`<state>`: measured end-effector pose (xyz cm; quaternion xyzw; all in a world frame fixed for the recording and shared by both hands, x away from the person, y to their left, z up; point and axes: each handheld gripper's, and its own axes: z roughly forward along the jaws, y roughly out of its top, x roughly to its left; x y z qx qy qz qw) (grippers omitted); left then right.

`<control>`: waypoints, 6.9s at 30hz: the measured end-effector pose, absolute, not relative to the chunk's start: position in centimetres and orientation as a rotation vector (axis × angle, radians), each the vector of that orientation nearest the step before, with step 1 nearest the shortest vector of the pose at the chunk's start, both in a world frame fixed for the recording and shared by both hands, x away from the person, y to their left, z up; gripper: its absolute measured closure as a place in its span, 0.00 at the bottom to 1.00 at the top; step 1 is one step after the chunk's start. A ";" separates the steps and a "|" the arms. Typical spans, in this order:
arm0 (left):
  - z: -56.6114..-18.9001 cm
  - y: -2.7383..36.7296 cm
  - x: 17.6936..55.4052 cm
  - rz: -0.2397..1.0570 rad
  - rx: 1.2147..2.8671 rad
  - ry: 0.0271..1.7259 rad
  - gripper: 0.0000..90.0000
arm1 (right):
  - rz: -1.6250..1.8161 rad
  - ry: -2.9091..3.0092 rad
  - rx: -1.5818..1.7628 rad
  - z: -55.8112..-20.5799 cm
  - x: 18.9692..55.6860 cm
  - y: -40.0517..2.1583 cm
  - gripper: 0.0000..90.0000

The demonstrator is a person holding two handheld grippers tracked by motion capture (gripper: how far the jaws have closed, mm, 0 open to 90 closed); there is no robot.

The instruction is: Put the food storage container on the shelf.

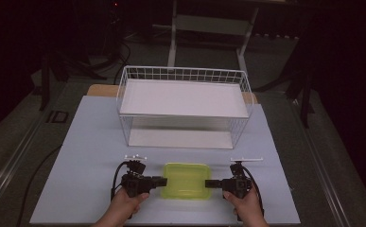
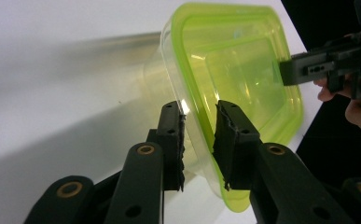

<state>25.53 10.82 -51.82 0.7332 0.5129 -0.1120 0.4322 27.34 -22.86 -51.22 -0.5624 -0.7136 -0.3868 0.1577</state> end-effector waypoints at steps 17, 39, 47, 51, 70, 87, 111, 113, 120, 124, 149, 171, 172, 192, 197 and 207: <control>-49.9 11.5 26.1 -0.214 1.764 1.277 0.89 | -1.198 -2.111 -1.600 -49.0 27.9 -22.1 0.88; -46.5 12.4 28.6 -0.096 1.685 1.236 0.90 | -1.356 -2.160 -1.582 -45.3 30.8 -21.1 0.88; -47.8 12.4 29.8 -0.065 1.683 1.252 0.90 | -1.377 -2.163 -1.611 -46.5 32.1 -20.6 0.88; -48.6 12.3 30.6 -0.060 1.678 1.264 0.90 | -1.384 -2.170 -1.637 -47.4 32.8 -20.4 0.88; -51.2 11.5 34.2 0.002 1.671 1.261 0.90 | -1.407 -2.210 -1.733 -49.7 36.1 -20.1 0.87; -51.8 11.5 36.3 0.016 1.639 1.282 0.89 | -1.424 -2.237 -1.803 -49.7 37.6 -19.5 0.87; -52.7 11.0 37.1 0.179 1.633 1.207 0.52 | -1.511 -2.264 -1.865 -50.4 38.3 -19.7 0.63; -52.7 11.1 36.9 0.176 1.623 1.202 0.52 | -1.529 -2.276 -1.855 -50.1 38.1 -19.9 0.63; -52.4 12.0 35.5 0.209 1.620 1.187 0.52 | -1.524 -2.295 -1.812 -49.6 36.6 -20.4 0.61; -51.8 12.4 34.6 0.221 1.637 1.178 0.49 | -1.534 -2.338 -1.764 -49.2 35.5 -20.3 0.61; -50.6 14.5 29.6 0.152 1.655 0.996 0.02 | -1.380 -2.592 -1.544 -50.9 32.7 -14.8 1.00; -50.4 16.2 26.4 0.343 1.705 0.974 0.02 | -1.401 -2.598 -1.633 -51.7 36.9 -12.8 1.00; -50.5 16.2 26.4 0.349 1.702 0.973 0.02 | -1.408 -2.591 -1.635 -51.8 37.2 -12.6 1.00; -50.8 16.2 26.5 0.363 1.705 0.970 0.02 | -1.424 -2.528 -1.713 -51.9 39.5 -10.8 1.00; -50.8 16.3 26.4 0.366 1.695 0.960 0.02 | -1.434 -2.545 -1.719 -51.9 40.2 -10.7 1.00; -50.7 16.4 26.4 0.372 1.695 0.945 0.02 | -1.443 -2.552 -1.693 -52.1 39.9 -10.4 0.99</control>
